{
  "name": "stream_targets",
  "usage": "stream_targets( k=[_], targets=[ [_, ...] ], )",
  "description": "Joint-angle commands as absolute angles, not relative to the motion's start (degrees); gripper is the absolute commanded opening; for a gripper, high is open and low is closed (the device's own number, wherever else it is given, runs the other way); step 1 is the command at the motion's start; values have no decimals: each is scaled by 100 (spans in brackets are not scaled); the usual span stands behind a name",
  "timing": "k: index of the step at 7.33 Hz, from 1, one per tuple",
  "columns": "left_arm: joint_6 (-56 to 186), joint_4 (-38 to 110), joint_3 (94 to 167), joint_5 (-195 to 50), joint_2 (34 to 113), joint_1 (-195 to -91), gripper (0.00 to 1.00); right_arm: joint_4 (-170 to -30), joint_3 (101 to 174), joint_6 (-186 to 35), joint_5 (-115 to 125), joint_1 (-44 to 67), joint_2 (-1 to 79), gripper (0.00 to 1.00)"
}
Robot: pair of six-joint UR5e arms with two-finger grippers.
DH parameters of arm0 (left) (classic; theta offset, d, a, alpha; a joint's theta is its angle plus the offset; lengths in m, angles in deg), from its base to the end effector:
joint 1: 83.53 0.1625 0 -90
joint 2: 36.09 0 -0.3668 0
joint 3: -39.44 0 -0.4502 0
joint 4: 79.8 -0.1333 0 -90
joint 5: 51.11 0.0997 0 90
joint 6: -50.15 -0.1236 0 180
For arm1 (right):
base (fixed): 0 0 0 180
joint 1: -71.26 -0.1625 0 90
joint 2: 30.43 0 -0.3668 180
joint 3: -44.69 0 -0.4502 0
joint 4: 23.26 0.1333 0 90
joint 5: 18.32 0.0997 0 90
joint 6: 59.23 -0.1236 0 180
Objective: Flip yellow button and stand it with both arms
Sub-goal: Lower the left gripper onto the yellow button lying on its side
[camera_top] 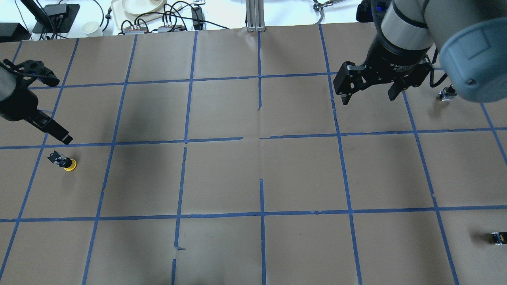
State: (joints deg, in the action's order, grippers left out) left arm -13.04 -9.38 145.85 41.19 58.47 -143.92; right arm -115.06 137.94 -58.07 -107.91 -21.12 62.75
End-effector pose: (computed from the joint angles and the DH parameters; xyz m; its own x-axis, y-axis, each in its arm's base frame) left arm 0.1583 -0.5383 0.2411 -0.8329 0.5534 0.0036 0.5530 0.8319 0.0467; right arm 0.1562 -0.5272 0.4077 -0.9981 -0.0620 -0.0065 -0.0617 0.9976 -0.0303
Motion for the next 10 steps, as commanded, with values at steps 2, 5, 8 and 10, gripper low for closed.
stream_targets(
  k=[2, 5, 8, 10],
  targets=[
    [-2637, -2249, 15010, 4170, 6479, -13673, 100, -11510, 13795, -5791, -10788, -2112, 6273, 100],
    [-2867, -2258, 15203, 4144, 6594, -13574, 100, -11501, 13803, -5800, -10788, -2112, 6273, 100],
    [-2886, -2696, 15150, 4144, 6964, -13574, 100, -11510, 13803, -5800, -10788, -2112, 6273, 100],
    [-2772, -2829, 15194, 4144, 6999, -13574, 98, -11519, 13803, -5800, -10788, -2112, 6273, 100]
  ],
)
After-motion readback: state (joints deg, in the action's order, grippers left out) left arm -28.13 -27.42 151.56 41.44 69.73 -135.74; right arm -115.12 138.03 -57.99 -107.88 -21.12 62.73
